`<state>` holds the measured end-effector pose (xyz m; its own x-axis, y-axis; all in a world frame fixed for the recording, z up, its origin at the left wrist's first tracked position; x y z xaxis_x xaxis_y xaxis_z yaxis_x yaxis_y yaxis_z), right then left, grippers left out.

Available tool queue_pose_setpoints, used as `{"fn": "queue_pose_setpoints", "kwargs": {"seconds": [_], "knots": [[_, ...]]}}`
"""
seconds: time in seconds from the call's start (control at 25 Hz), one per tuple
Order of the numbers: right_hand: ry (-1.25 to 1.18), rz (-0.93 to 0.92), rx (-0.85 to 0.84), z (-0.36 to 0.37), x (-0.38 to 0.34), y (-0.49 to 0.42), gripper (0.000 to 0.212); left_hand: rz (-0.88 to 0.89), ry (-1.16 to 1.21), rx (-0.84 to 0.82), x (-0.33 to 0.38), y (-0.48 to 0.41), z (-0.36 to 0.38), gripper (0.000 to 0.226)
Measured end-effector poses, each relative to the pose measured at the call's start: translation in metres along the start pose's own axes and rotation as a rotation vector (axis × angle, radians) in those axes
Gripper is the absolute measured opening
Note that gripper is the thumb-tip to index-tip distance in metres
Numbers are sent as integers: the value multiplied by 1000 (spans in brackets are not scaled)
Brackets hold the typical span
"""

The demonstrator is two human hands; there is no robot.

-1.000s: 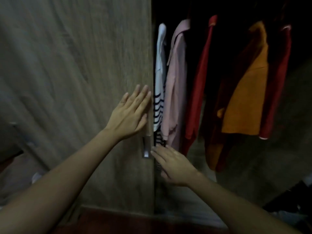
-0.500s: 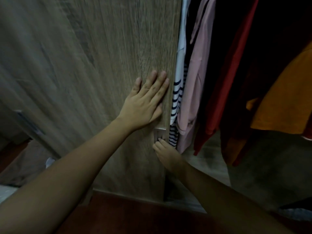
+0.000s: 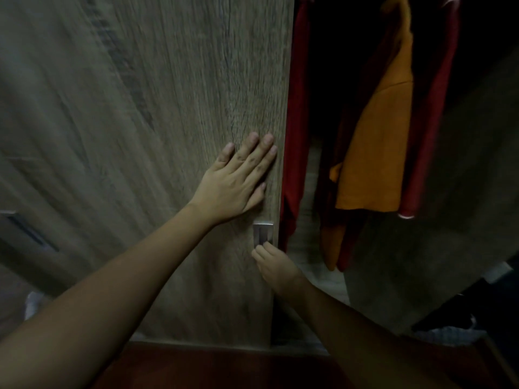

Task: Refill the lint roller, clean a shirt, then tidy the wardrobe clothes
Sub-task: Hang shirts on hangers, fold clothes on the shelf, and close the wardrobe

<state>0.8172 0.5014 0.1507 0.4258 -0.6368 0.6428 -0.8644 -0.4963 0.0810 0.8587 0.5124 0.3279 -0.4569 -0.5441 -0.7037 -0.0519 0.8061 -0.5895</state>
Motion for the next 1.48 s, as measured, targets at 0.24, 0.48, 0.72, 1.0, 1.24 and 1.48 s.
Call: {"fn": "queue_pose_setpoints", "kwargs": {"seconds": [0.24, 0.48, 0.72, 1.0, 1.24, 1.48], "knots": [[40, 37, -143, 65, 63, 81, 52, 106, -10, 94, 79, -89, 5, 64], [-18, 125, -202, 138, 124, 158, 55, 137, 13, 160, 159, -181, 15, 60], [-29, 180, -214, 178, 174, 216, 50, 137, 35, 200, 218, -253, 14, 58], [11, 180, -214, 206, 201, 247, 48, 122, 34, 189, 251, -293, 16, 58], [1, 168, -188, 221, 212, 260, 43, 121, -7, 173, 266, -308, 16, 62], [24, 206, -233, 233, 217, 267, 44, 61, 4, 135, 271, -316, 15, 65]]}}
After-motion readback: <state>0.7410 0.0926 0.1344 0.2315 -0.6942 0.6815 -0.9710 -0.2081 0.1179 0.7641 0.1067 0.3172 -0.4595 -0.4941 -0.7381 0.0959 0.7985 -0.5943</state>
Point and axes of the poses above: each hand's wrist, its own y-axis away from the middle knuckle, its own z-axis out of the palm, x = y × z, the point moved 9 cm from there along -y, towards the middle knuckle, and after that the axes turned 11 degrees about z, right-handed, at the moved point
